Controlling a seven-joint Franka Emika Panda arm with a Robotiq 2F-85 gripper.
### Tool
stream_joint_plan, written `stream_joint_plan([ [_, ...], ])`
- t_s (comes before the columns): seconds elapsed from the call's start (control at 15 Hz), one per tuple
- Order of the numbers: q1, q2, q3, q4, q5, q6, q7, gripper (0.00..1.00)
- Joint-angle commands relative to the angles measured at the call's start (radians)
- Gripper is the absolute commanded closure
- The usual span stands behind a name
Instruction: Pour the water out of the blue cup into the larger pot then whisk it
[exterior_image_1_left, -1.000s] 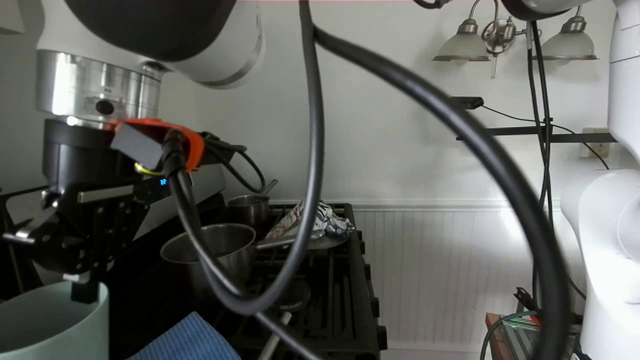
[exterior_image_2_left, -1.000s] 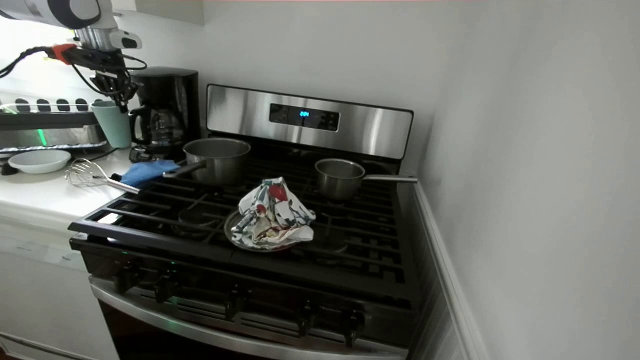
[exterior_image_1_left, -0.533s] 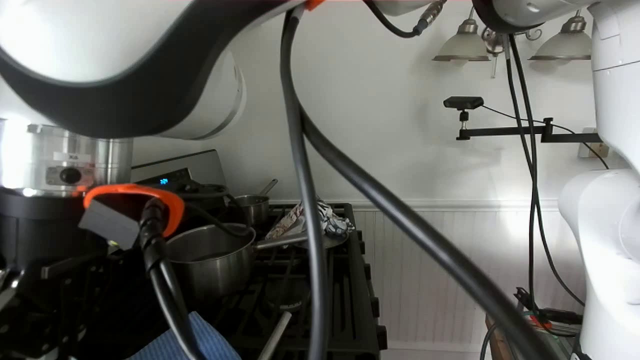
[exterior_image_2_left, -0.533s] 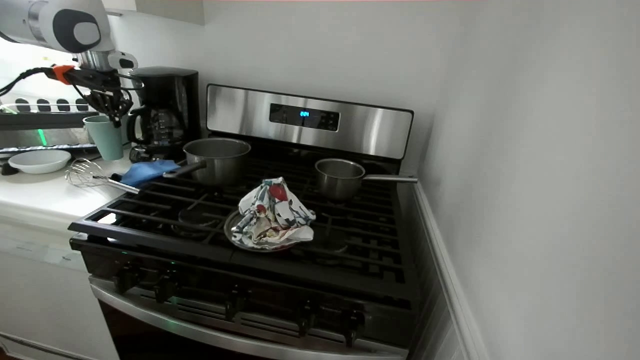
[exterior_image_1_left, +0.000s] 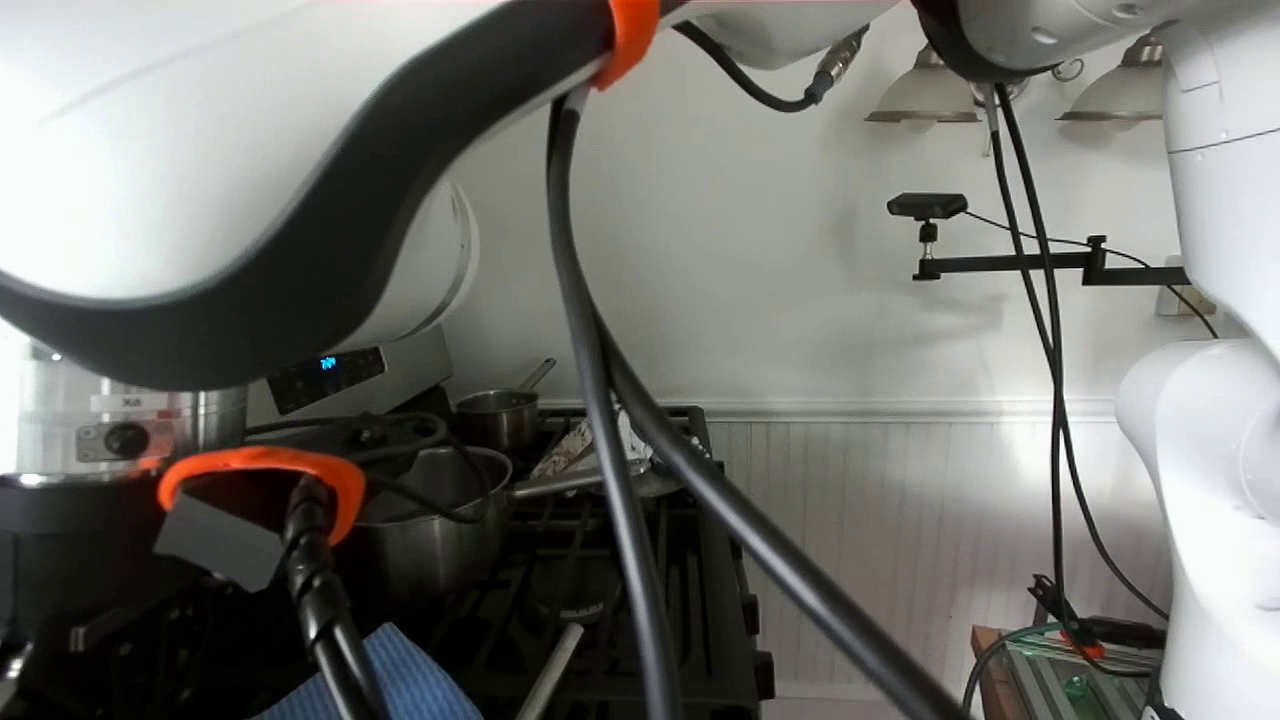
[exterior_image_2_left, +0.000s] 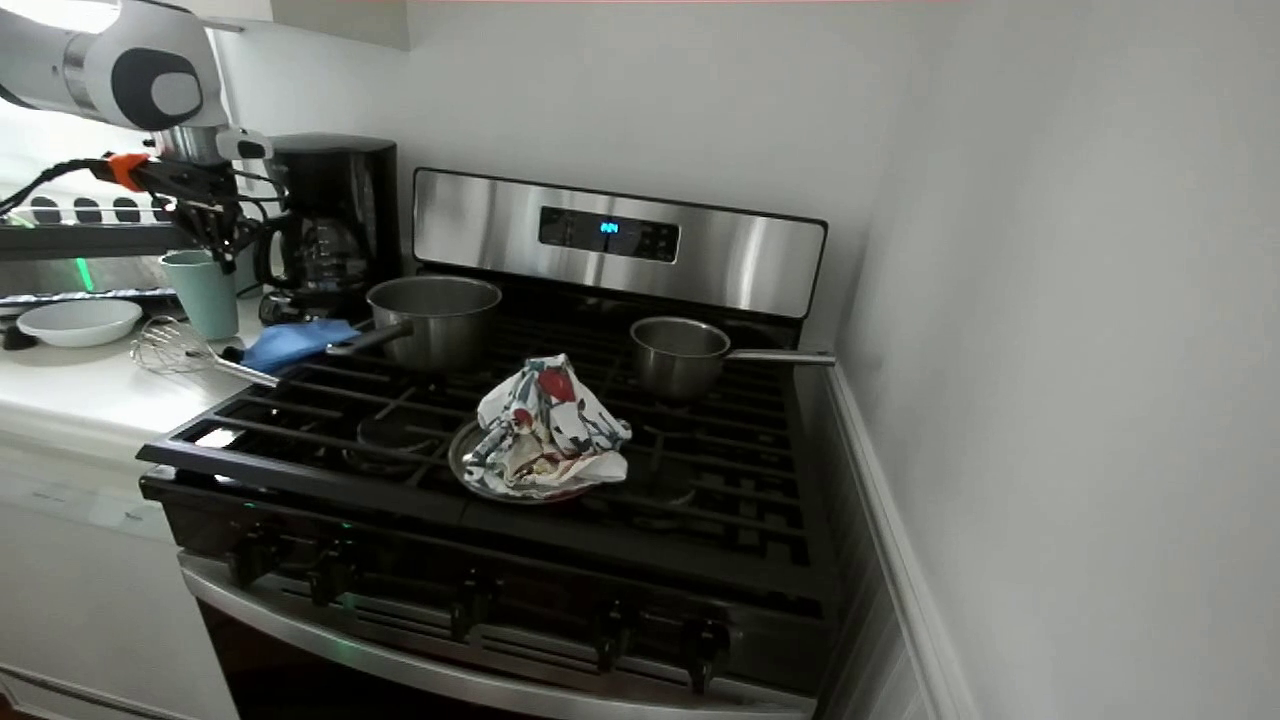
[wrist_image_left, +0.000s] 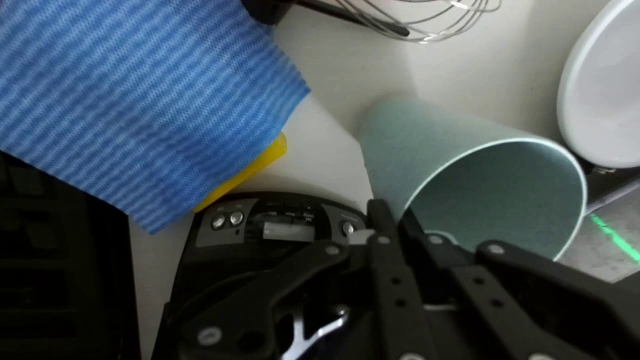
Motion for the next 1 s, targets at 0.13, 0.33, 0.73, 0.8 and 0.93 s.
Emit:
stream_joint_plan([
  [0.13, 0.005, -0.005, -0.005, -0.014, -0.009, 0.033, -0.009, 0.49],
  [0.33, 0.004, -0.029, -0.012, -0.018, -0.005, 0.027, 0.031, 0.29],
  [0.73, -0.001, -0.147, -0.062, -0.053, -0.008, -0.136, 0.314, 0.0],
  [0.8, -0.003, -0.163, -0.068, -0.059, -0.009, -0.166, 0.358, 0.0],
  [0.93, -0.012, -0.199, -0.078, -0.085, -0.004, -0.225, 0.437, 0.0],
])
